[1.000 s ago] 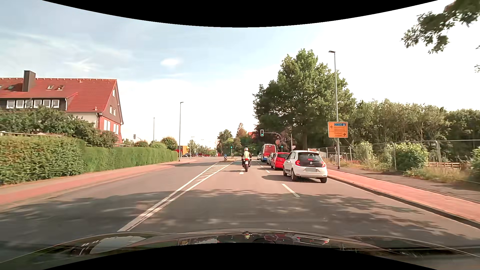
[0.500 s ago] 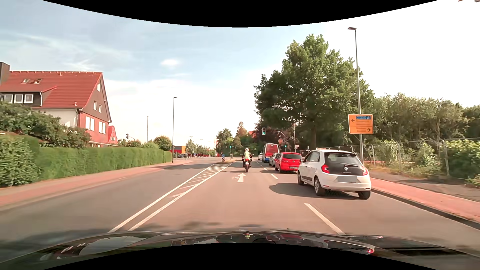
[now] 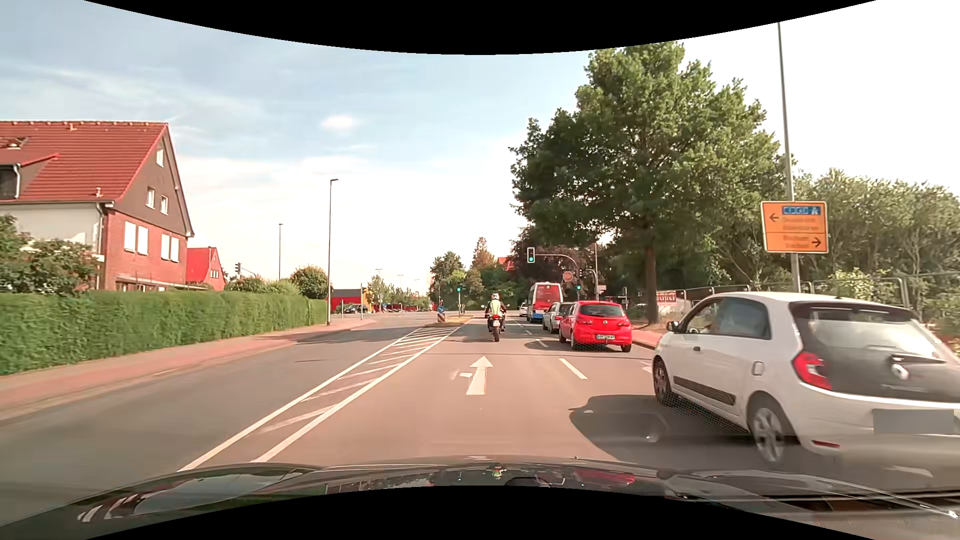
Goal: Follow the waypoints while adhering to traffic rules and regulations
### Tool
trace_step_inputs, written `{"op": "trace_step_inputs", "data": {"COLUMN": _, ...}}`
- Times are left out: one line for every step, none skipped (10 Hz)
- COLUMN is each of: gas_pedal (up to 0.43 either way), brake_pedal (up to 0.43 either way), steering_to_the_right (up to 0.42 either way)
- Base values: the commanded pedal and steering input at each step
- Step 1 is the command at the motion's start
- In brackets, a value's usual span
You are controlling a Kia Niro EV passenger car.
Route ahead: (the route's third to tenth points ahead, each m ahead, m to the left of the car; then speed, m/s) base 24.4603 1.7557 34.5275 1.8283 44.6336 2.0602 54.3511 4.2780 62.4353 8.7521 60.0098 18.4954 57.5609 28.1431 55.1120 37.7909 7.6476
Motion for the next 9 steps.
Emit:
{"op": "trace_step_inputs", "data": {"gas_pedal": 0.118, "brake_pedal": 0.000, "steering_to_the_right": -0.003}}
{"op": "trace_step_inputs", "data": {"gas_pedal": 0.118, "brake_pedal": 0.000, "steering_to_the_right": -0.003}}
{"op": "trace_step_inputs", "data": {"gas_pedal": 0.130, "brake_pedal": 0.000, "steering_to_the_right": -0.003}}
{"op": "trace_step_inputs", "data": {"gas_pedal": 0.138, "brake_pedal": 0.000, "steering_to_the_right": -0.003}}
{"op": "trace_step_inputs", "data": {"gas_pedal": 0.150, "brake_pedal": 0.000, "steering_to_the_right": -0.003}}
{"op": "trace_step_inputs", "data": {"gas_pedal": 0.169, "brake_pedal": 0.000, "steering_to_the_right": -0.003}}
{"op": "trace_step_inputs", "data": {"gas_pedal": 0.177, "brake_pedal": 0.000, "steering_to_the_right": -0.002}}
{"op": "trace_step_inputs", "data": {"gas_pedal": 0.177, "brake_pedal": 0.000, "steering_to_the_right": -0.002}}
{"op": "trace_step_inputs", "data": {"gas_pedal": 0.177, "brake_pedal": 0.000, "steering_to_the_right": -0.003}}
